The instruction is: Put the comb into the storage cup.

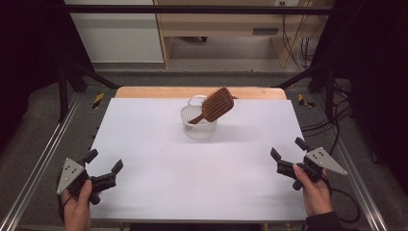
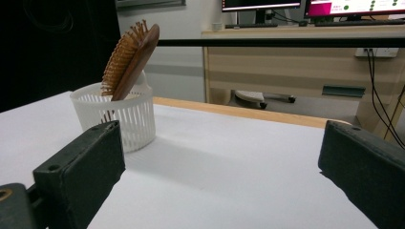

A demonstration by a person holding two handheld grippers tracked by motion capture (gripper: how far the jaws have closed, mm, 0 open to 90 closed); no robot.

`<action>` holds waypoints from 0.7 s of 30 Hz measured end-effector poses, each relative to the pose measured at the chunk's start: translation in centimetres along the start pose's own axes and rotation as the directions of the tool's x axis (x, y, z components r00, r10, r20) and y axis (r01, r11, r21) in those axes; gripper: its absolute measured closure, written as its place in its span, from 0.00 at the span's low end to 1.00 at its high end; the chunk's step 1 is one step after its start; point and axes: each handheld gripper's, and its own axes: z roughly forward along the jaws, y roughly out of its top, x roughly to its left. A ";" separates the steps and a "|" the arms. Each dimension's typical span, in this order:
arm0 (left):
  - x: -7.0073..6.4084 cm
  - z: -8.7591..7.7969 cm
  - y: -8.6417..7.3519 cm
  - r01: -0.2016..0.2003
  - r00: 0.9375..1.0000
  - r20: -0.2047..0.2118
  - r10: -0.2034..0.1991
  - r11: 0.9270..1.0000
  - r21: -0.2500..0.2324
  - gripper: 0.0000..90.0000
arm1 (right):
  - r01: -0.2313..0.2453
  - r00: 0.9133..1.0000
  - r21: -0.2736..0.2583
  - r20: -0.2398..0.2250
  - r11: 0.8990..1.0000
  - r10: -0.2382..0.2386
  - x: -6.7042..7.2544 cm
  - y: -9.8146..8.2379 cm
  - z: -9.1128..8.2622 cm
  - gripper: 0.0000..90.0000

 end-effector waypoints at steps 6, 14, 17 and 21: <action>0.0 0.1 -0.1 0.003 1.000 0.006 -0.003 1.000 0.007 0.01 | 0.011 1.000 0.025 -0.023 1.000 -0.011 0.7 -0.9 0.4 0.03; -0.2 0.1 -0.1 0.001 1.000 0.011 -0.001 1.000 0.010 0.01 | 0.020 0.999 0.033 -0.051 0.999 -0.018 1.7 -1.4 1.0 0.03; -0.3 0.2 -0.1 0.000 1.000 0.013 0.000 1.000 0.008 0.01 | 0.027 0.997 0.029 -0.068 0.999 -0.025 2.1 -1.5 1.3 0.03; -0.3 0.2 0.0 0.000 1.000 0.017 0.000 1.000 0.005 0.01 | 0.038 0.996 0.040 -0.081 0.998 -0.035 2.6 -1.7 1.7 0.03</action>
